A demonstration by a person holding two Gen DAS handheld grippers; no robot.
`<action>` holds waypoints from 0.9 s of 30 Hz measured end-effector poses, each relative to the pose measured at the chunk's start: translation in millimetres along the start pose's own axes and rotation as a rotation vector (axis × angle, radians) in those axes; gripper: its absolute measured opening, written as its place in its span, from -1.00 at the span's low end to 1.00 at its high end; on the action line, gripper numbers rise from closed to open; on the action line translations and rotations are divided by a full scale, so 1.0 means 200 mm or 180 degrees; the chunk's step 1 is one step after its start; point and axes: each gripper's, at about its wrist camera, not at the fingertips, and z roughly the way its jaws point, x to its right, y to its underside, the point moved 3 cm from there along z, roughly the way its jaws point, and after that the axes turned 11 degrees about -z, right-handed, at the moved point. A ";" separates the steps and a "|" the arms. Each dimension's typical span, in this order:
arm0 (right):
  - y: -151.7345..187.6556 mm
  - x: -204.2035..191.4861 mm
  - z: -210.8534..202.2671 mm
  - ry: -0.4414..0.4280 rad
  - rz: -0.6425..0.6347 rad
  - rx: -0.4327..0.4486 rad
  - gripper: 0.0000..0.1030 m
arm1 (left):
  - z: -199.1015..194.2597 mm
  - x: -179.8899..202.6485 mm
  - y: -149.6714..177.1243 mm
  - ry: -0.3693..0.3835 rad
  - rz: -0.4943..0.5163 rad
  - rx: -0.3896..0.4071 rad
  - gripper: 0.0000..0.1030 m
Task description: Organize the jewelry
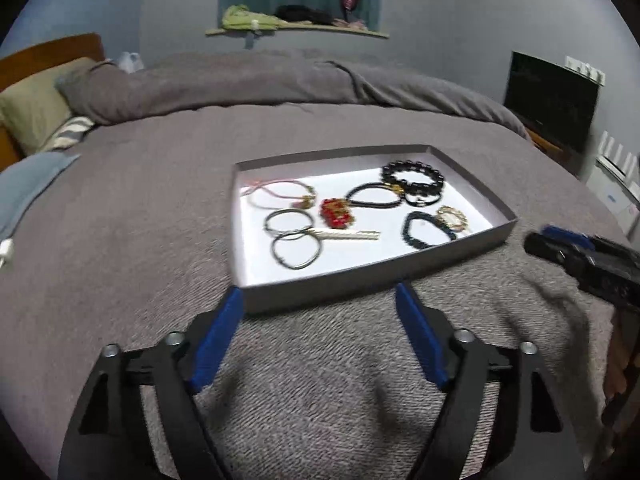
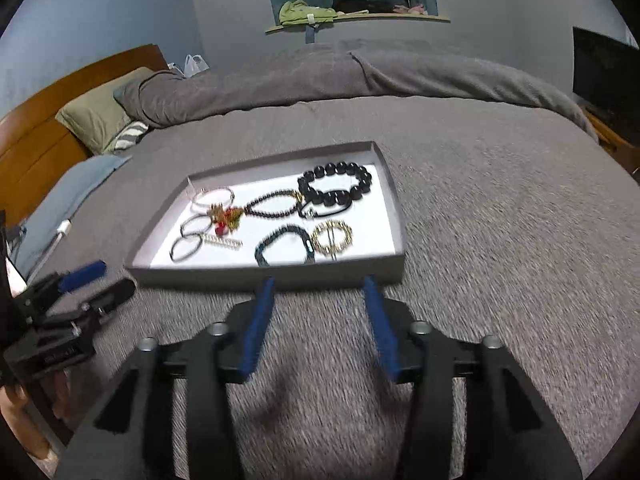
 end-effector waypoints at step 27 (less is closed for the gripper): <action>0.10 0.03 0.12 0.0267 -0.0063 0.0088 0.84 | 0.06 0.08 0.07 -0.0168 0.0195 0.0130 0.79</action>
